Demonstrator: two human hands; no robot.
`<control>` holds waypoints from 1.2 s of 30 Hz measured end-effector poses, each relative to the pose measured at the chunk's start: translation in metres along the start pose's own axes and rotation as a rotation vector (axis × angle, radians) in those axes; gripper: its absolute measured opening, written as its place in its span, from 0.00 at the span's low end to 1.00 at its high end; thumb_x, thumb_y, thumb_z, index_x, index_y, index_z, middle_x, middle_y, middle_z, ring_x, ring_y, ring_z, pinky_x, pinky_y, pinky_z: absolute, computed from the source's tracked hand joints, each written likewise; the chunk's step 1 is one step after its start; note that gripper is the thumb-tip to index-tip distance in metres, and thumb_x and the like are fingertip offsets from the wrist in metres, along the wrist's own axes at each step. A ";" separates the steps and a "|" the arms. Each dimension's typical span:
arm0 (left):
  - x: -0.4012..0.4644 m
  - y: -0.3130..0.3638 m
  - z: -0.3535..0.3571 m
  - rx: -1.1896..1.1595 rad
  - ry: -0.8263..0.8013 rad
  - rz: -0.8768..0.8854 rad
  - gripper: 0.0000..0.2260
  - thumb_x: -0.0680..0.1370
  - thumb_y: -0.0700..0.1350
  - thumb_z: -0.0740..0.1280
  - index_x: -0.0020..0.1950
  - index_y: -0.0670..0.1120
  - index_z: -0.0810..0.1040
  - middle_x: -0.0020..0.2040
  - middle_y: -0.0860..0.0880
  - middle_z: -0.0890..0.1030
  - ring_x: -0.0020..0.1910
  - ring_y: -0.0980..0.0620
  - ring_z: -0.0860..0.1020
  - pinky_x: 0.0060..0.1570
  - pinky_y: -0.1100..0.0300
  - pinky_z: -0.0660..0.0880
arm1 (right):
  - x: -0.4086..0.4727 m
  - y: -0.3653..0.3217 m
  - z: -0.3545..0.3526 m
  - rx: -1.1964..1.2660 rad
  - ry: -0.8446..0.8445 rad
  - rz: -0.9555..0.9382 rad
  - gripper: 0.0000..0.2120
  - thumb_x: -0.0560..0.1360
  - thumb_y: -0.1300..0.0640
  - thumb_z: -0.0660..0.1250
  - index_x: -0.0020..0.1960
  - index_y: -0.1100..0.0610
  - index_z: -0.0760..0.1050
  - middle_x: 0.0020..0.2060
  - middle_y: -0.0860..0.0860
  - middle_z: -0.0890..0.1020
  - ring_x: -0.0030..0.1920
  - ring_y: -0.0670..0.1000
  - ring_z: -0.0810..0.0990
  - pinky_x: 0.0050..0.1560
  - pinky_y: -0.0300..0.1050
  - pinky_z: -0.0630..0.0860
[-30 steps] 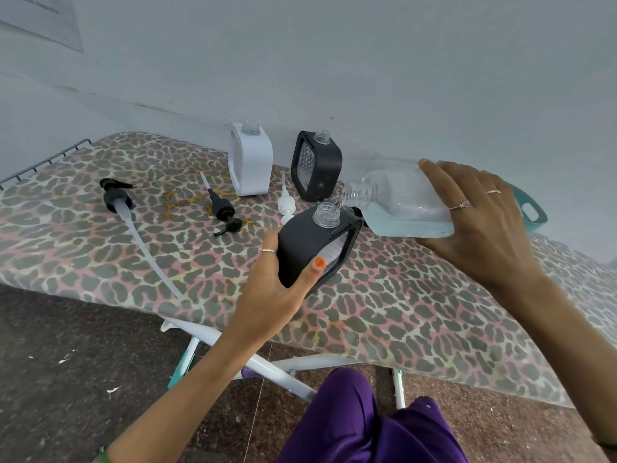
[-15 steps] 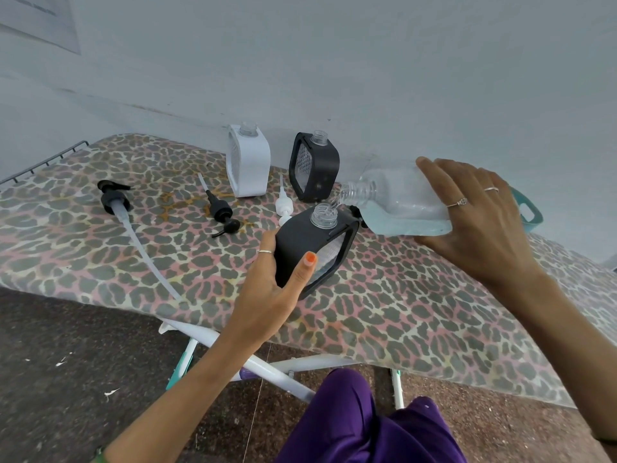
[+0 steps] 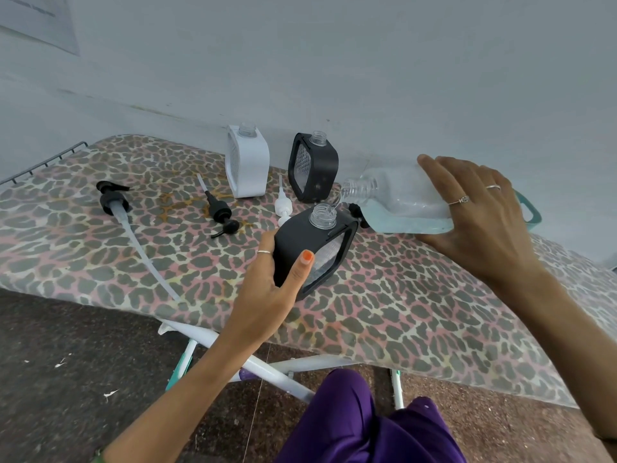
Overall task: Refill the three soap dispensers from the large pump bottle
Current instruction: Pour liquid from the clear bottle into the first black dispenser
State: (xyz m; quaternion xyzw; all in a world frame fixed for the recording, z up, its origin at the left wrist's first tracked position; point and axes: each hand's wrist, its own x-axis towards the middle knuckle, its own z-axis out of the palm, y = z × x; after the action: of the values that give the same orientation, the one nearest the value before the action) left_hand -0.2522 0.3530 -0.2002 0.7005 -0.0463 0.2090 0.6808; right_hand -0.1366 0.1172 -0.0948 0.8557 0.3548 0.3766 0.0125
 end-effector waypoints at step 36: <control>0.000 0.001 0.001 -0.003 -0.017 -0.015 0.10 0.75 0.63 0.63 0.55 0.67 0.72 0.50 0.35 0.77 0.49 0.37 0.76 0.50 0.50 0.75 | 0.000 -0.001 -0.005 -0.001 -0.022 0.004 0.40 0.66 0.49 0.78 0.72 0.62 0.68 0.63 0.65 0.76 0.62 0.67 0.75 0.60 0.67 0.70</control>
State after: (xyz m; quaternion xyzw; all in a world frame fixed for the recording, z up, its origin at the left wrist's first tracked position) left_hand -0.2528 0.3520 -0.1990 0.7017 -0.0471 0.1979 0.6828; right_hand -0.1402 0.1170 -0.0918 0.8603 0.3530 0.3675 0.0159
